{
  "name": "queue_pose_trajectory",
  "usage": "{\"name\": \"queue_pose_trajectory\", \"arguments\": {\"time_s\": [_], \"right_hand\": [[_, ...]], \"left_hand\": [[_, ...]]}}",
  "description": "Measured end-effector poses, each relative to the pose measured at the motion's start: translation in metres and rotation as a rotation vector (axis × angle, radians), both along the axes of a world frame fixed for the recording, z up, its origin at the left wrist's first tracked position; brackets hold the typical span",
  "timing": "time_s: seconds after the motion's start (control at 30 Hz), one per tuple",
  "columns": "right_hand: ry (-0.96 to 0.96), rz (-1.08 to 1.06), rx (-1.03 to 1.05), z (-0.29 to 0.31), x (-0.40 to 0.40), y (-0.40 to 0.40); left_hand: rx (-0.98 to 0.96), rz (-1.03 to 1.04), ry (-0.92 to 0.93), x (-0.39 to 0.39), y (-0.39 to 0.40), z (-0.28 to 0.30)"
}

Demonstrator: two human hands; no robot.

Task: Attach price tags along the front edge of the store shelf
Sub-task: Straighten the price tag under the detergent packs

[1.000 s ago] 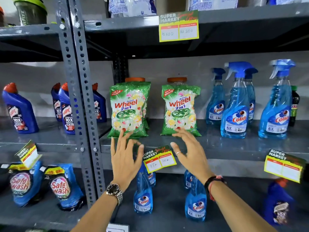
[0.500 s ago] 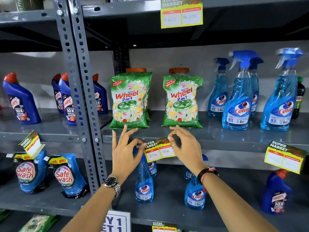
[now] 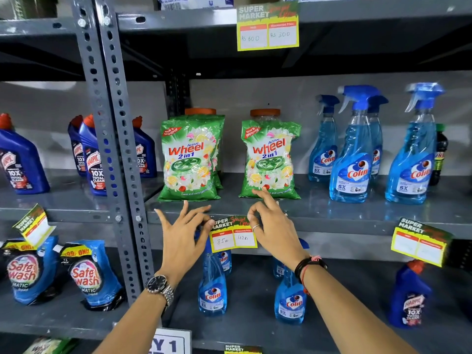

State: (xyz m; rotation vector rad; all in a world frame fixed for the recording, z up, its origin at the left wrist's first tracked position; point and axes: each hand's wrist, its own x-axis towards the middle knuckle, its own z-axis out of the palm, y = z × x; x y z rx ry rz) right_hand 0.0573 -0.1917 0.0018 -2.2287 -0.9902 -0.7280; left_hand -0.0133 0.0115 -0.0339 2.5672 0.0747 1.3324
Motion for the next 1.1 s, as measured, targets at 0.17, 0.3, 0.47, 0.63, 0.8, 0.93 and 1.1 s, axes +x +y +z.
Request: {"name": "queue_pose_trajectory", "arguments": {"time_s": [0.17,0.3,0.47,0.63,0.8,0.93,1.1], "right_hand": [[-0.018,0.034,0.026,0.003,-0.001,0.000],[-0.024,0.058,0.018,0.006,-0.001,-0.002],[0.035,0.079,-0.014,-0.001,0.001,-0.008],[0.059,0.075,-0.073,-0.003,0.001,-0.011],[0.095,0.046,-0.001,0.001,-0.002,-0.010],[0.083,0.003,0.023,0.000,-0.004,-0.006],[0.028,-0.057,0.014,0.000,-0.005,0.000]], "left_hand": [[-0.028,0.002,-0.019,0.000,0.001,0.003],[-0.025,-0.013,0.004,-0.003,0.005,0.009],[0.004,-0.069,0.026,-0.006,0.012,0.002],[0.041,-0.043,0.027,-0.005,0.013,0.000],[-0.015,-0.037,-0.081,-0.002,0.009,0.011],[-0.003,-0.011,-0.085,0.000,0.010,0.014],[-0.011,0.018,-0.092,0.002,0.009,0.013]]}}
